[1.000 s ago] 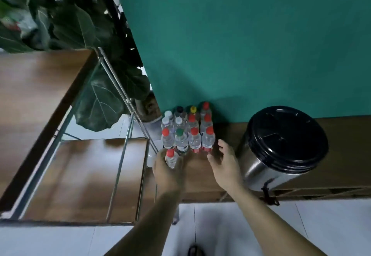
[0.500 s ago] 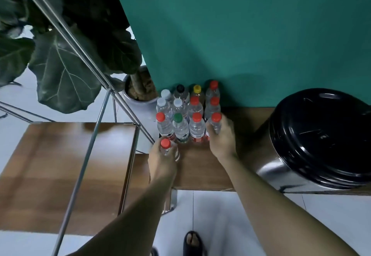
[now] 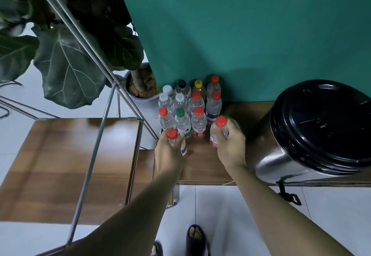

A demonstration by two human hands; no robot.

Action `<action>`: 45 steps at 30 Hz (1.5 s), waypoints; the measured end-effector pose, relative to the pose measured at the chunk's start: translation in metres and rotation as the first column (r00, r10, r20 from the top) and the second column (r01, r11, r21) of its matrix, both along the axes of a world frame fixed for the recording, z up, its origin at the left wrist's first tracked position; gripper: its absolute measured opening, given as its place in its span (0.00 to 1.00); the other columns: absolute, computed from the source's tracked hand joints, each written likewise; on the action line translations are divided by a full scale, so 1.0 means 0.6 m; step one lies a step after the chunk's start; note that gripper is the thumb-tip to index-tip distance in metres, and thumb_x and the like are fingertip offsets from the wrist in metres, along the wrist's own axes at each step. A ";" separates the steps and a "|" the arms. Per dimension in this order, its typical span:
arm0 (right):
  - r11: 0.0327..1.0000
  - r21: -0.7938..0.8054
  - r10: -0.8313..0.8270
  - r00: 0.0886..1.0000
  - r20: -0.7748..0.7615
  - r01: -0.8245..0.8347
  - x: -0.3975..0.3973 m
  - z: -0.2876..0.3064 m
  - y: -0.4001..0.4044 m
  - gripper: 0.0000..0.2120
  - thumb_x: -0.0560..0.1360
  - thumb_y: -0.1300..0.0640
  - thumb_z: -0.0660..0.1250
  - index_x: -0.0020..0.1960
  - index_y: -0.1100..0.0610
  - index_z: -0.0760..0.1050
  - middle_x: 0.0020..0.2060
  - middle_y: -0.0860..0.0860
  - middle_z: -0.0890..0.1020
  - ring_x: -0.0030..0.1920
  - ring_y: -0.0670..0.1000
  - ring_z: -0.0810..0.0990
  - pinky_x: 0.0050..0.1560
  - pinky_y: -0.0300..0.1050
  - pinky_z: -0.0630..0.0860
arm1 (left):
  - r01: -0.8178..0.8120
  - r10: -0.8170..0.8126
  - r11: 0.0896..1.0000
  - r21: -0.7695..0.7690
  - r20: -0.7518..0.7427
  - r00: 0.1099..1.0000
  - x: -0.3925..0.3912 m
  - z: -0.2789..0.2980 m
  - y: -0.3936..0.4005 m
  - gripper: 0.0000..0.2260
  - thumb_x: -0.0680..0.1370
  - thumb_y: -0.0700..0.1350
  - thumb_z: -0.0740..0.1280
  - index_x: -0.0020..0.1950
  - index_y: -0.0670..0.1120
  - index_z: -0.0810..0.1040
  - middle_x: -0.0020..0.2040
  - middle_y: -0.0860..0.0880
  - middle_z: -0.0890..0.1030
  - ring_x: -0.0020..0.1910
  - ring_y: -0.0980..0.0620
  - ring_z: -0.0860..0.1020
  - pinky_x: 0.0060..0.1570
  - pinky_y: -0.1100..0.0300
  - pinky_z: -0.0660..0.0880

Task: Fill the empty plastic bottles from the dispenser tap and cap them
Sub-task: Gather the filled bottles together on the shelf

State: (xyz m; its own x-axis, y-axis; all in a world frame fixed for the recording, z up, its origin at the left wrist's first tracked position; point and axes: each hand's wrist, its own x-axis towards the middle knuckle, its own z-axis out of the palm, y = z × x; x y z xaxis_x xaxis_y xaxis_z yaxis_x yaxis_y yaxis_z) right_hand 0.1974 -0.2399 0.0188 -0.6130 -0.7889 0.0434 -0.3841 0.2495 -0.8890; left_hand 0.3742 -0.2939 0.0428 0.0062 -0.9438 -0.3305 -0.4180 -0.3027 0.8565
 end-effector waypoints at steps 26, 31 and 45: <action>0.847 -0.490 0.032 0.940 -0.340 -0.206 0.190 0.827 0.155 0.09 0.91 0.48 0.61 0.57 0.50 0.77 0.49 0.47 0.83 0.53 0.50 0.82 0.55 0.50 0.76 | 0.081 -0.539 0.585 -0.807 -0.313 0.782 0.093 0.800 0.137 0.13 0.90 0.51 0.66 0.49 0.47 0.74 0.40 0.57 0.74 0.39 0.55 0.72 0.44 0.59 0.70; 0.803 -0.518 0.082 0.916 -0.393 -0.294 0.271 0.927 0.121 0.10 0.91 0.46 0.60 0.59 0.49 0.78 0.52 0.47 0.84 0.57 0.50 0.83 0.61 0.53 0.78 | 0.042 -0.533 0.540 -0.840 -0.303 0.790 0.185 0.902 0.101 0.12 0.90 0.51 0.67 0.50 0.47 0.77 0.39 0.57 0.77 0.38 0.53 0.74 0.43 0.50 0.75; 0.744 -0.573 0.240 0.938 -0.249 -0.342 0.494 0.879 -0.064 0.11 0.90 0.44 0.61 0.62 0.48 0.77 0.55 0.46 0.84 0.60 0.48 0.83 0.64 0.57 0.78 | -0.035 -0.290 0.626 -0.779 -0.275 0.917 0.400 0.873 -0.052 0.12 0.88 0.56 0.67 0.52 0.50 0.80 0.41 0.46 0.82 0.39 0.49 0.79 0.50 0.34 0.81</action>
